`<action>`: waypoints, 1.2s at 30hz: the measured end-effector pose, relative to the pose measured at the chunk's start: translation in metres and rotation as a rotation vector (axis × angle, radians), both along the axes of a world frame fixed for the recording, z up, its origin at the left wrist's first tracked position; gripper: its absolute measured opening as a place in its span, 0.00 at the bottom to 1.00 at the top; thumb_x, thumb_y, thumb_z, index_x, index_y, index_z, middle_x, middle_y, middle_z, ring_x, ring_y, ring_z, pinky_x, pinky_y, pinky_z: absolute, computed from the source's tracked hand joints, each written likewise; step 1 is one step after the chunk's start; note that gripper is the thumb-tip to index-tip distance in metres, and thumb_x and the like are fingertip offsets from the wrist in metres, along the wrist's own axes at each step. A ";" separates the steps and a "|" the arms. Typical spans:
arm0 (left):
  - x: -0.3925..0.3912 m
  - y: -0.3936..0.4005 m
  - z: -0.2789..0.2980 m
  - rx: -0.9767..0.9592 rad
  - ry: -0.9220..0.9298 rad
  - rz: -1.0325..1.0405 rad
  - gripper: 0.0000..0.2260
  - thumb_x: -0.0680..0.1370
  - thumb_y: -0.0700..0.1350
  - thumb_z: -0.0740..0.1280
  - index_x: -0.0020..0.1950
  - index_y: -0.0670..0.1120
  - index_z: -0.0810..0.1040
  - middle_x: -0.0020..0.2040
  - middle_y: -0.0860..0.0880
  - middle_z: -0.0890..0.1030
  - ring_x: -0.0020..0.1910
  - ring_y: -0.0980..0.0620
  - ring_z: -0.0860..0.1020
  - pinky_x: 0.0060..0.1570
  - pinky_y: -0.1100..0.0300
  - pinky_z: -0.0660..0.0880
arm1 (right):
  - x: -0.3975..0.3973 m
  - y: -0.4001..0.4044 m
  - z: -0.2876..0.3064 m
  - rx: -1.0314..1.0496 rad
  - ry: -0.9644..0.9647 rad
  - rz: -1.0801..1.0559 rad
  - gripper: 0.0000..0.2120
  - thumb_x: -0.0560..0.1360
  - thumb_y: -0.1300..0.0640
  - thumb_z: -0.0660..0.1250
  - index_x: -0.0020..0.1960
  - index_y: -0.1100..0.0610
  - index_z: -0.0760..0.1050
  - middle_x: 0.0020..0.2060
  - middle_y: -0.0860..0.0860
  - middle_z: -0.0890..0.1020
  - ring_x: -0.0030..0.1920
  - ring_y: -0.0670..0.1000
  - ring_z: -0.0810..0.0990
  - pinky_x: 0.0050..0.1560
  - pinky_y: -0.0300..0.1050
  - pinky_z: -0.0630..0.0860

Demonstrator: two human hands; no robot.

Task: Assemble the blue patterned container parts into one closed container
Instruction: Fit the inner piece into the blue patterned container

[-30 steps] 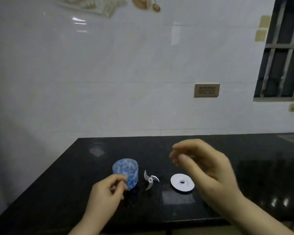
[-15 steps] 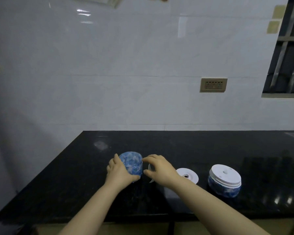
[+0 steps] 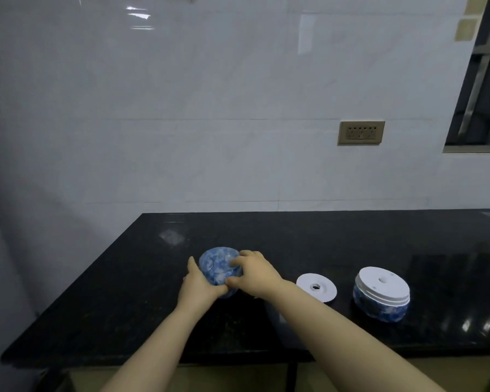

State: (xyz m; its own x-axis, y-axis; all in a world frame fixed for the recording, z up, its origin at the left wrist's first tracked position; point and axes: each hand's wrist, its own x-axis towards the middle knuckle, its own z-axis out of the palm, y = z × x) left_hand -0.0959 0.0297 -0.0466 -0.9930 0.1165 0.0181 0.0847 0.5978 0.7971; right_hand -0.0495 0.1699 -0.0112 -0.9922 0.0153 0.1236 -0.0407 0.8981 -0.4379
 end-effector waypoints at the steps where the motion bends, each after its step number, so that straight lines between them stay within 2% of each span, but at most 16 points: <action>1: 0.001 -0.001 -0.001 0.007 0.016 -0.010 0.52 0.62 0.49 0.76 0.75 0.44 0.45 0.70 0.39 0.68 0.63 0.41 0.72 0.51 0.54 0.74 | 0.002 -0.001 -0.001 -0.017 0.009 -0.003 0.24 0.71 0.45 0.67 0.64 0.55 0.72 0.68 0.56 0.68 0.69 0.56 0.62 0.66 0.51 0.65; 4: 0.005 -0.008 -0.004 0.065 0.077 -0.098 0.46 0.61 0.50 0.77 0.73 0.47 0.57 0.66 0.44 0.73 0.59 0.47 0.75 0.48 0.57 0.73 | 0.009 0.000 -0.005 -0.071 0.085 -0.007 0.21 0.69 0.45 0.69 0.56 0.58 0.77 0.63 0.56 0.72 0.67 0.54 0.63 0.63 0.48 0.66; 6: 0.009 -0.016 -0.007 0.131 0.107 -0.167 0.45 0.60 0.51 0.78 0.72 0.48 0.60 0.68 0.47 0.73 0.62 0.49 0.73 0.57 0.55 0.73 | 0.016 0.002 -0.010 -0.083 0.146 -0.004 0.20 0.68 0.44 0.70 0.53 0.58 0.78 0.63 0.55 0.72 0.67 0.53 0.63 0.63 0.46 0.65; 8: 0.012 -0.023 -0.009 0.148 0.105 -0.232 0.51 0.60 0.51 0.80 0.75 0.48 0.54 0.72 0.48 0.68 0.68 0.50 0.68 0.63 0.56 0.68 | 0.024 0.005 -0.016 -0.102 0.204 0.005 0.19 0.67 0.45 0.72 0.51 0.57 0.79 0.64 0.54 0.72 0.67 0.52 0.64 0.63 0.43 0.64; 11: 0.017 -0.025 -0.011 0.120 0.060 -0.310 0.60 0.57 0.51 0.81 0.76 0.48 0.42 0.73 0.48 0.64 0.70 0.50 0.66 0.62 0.59 0.66 | 0.036 0.009 -0.026 -0.159 0.243 0.056 0.15 0.65 0.48 0.74 0.46 0.56 0.80 0.65 0.51 0.72 0.66 0.50 0.65 0.62 0.39 0.62; 14: 0.020 -0.023 -0.012 0.120 0.035 -0.360 0.63 0.56 0.52 0.81 0.76 0.48 0.39 0.70 0.51 0.66 0.66 0.55 0.66 0.60 0.62 0.66 | 0.045 0.012 -0.025 -0.216 0.228 0.099 0.13 0.65 0.51 0.75 0.46 0.55 0.80 0.66 0.49 0.72 0.67 0.49 0.65 0.63 0.39 0.61; 17: 0.021 -0.021 -0.014 0.134 0.058 -0.354 0.56 0.58 0.50 0.81 0.75 0.48 0.48 0.65 0.54 0.67 0.62 0.57 0.67 0.56 0.64 0.67 | 0.049 0.020 -0.016 -0.208 0.173 0.135 0.19 0.67 0.54 0.73 0.58 0.51 0.78 0.68 0.49 0.70 0.69 0.49 0.63 0.65 0.37 0.59; 19: 0.020 -0.020 -0.016 0.155 0.074 -0.340 0.47 0.59 0.49 0.80 0.71 0.50 0.57 0.62 0.54 0.70 0.59 0.55 0.71 0.49 0.68 0.69 | 0.051 0.028 -0.011 -0.211 0.175 0.134 0.23 0.68 0.56 0.72 0.63 0.50 0.74 0.68 0.50 0.72 0.69 0.49 0.65 0.66 0.40 0.62; 20: 0.020 -0.020 -0.016 0.158 0.076 -0.327 0.44 0.59 0.49 0.80 0.69 0.50 0.60 0.60 0.54 0.71 0.57 0.55 0.72 0.46 0.69 0.69 | 0.052 0.032 -0.009 -0.219 0.202 0.118 0.23 0.69 0.58 0.70 0.63 0.51 0.74 0.66 0.50 0.74 0.67 0.50 0.68 0.65 0.40 0.65; 23: 0.019 -0.020 -0.016 0.154 0.082 -0.301 0.40 0.60 0.50 0.80 0.66 0.49 0.62 0.56 0.55 0.72 0.52 0.57 0.72 0.43 0.70 0.68 | 0.053 0.046 -0.006 -0.234 0.269 0.009 0.17 0.71 0.61 0.67 0.59 0.54 0.76 0.57 0.51 0.80 0.57 0.48 0.74 0.55 0.33 0.71; 26: 0.018 -0.022 -0.014 0.147 0.091 -0.305 0.39 0.60 0.50 0.80 0.65 0.50 0.64 0.54 0.57 0.72 0.52 0.56 0.73 0.44 0.67 0.69 | 0.051 0.056 -0.009 -0.060 0.238 -0.049 0.12 0.73 0.57 0.64 0.56 0.54 0.77 0.53 0.51 0.81 0.55 0.52 0.76 0.54 0.46 0.74; 28: 0.018 -0.023 -0.013 0.143 0.093 -0.311 0.38 0.60 0.51 0.80 0.64 0.51 0.64 0.53 0.59 0.72 0.51 0.58 0.73 0.44 0.68 0.69 | 0.050 0.057 -0.014 0.045 0.219 -0.040 0.11 0.73 0.55 0.64 0.55 0.54 0.77 0.51 0.52 0.81 0.53 0.54 0.76 0.49 0.46 0.72; 31: 0.021 -0.023 -0.013 0.155 0.094 -0.314 0.37 0.60 0.51 0.80 0.65 0.51 0.65 0.52 0.61 0.72 0.50 0.59 0.73 0.43 0.69 0.69 | 0.046 0.055 -0.022 0.164 0.258 -0.036 0.11 0.74 0.52 0.62 0.54 0.55 0.77 0.49 0.51 0.81 0.50 0.54 0.76 0.42 0.42 0.64; 33: 0.023 -0.023 -0.013 0.168 0.098 -0.309 0.37 0.61 0.50 0.79 0.65 0.53 0.64 0.53 0.62 0.71 0.51 0.59 0.72 0.43 0.70 0.68 | 0.044 0.053 -0.025 0.259 0.311 -0.022 0.11 0.74 0.52 0.62 0.52 0.56 0.77 0.46 0.52 0.82 0.48 0.55 0.75 0.42 0.42 0.62; 36: 0.025 -0.024 -0.013 0.191 0.090 -0.326 0.38 0.62 0.50 0.79 0.65 0.58 0.61 0.53 0.66 0.69 0.53 0.59 0.72 0.45 0.68 0.69 | 0.041 0.049 -0.031 0.337 0.371 -0.014 0.10 0.73 0.53 0.64 0.47 0.59 0.77 0.42 0.55 0.82 0.45 0.58 0.76 0.47 0.46 0.66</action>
